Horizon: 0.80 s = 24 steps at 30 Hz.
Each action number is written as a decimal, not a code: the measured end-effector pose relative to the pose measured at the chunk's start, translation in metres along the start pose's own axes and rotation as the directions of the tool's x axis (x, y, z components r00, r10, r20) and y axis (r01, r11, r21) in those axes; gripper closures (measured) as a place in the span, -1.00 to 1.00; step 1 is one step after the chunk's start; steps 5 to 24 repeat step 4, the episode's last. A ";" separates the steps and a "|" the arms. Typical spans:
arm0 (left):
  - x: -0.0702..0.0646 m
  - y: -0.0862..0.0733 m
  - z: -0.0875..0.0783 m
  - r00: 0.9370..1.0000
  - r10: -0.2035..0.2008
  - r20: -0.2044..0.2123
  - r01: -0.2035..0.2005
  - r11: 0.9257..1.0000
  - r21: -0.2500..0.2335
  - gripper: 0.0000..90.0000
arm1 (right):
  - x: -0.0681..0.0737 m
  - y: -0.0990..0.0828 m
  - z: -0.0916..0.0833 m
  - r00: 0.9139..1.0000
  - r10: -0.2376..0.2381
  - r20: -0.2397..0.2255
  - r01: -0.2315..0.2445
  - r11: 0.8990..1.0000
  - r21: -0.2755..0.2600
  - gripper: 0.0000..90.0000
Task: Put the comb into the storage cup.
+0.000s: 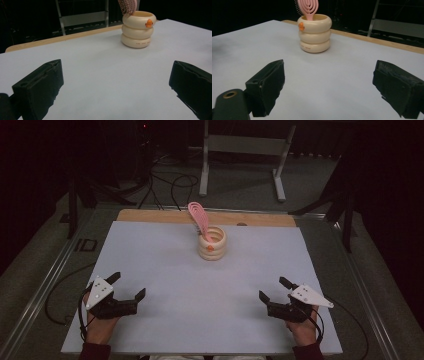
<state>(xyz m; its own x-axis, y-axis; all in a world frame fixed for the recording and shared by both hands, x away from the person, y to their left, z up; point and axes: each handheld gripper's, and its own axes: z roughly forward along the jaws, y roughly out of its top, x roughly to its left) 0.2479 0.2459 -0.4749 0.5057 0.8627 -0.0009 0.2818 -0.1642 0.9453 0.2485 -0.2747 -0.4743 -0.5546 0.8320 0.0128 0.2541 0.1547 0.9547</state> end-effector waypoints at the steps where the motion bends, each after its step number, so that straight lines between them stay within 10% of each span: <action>1: 0.000 0.000 0.000 1.000 -0.003 -0.002 0.003 1.000 0.001 -1.00 | -0.001 0.000 0.000 1.000 -0.002 0.005 0.002 1.000 0.003 -0.78; 24: 0.002 -0.001 0.000 1.000 -0.014 -0.010 0.014 1.000 0.009 -1.00 | -0.001 -0.001 0.000 1.000 -0.008 0.018 0.008 1.000 0.011 -0.81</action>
